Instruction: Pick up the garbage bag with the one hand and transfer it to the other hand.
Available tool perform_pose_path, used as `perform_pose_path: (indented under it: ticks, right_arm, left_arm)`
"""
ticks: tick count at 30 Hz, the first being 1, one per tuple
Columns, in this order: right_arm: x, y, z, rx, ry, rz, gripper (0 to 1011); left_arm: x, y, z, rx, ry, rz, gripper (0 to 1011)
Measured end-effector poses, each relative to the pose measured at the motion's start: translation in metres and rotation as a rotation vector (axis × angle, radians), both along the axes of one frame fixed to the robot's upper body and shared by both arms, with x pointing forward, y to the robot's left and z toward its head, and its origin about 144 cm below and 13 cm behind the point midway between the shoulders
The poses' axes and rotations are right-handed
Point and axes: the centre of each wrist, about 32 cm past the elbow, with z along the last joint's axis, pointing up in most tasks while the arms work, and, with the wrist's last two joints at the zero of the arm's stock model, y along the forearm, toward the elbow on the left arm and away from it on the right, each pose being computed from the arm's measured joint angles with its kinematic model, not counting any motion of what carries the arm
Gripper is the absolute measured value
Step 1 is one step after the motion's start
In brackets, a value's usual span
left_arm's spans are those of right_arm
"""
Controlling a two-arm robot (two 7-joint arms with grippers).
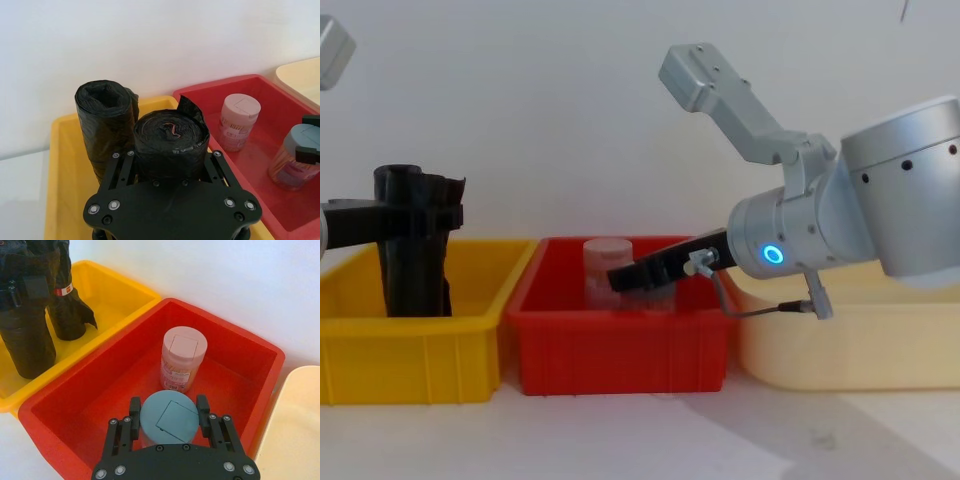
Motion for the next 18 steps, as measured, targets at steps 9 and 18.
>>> perform_pose_path:
  ticks: [9, 18]
  right_arm:
    - [0.0000, 0.0000, 0.0000, 0.000, 0.000, 0.000, 648]
    - [-0.0004, -0.0002, 0.0005, 0.002, -0.001, 0.002, 648]
  left_arm:
    - [0.0000, 0.0000, 0.0000, 0.000, 0.000, 0.000, 483]
    - [-0.0002, -0.0003, 0.0003, 0.000, -0.001, 0.000, 484]
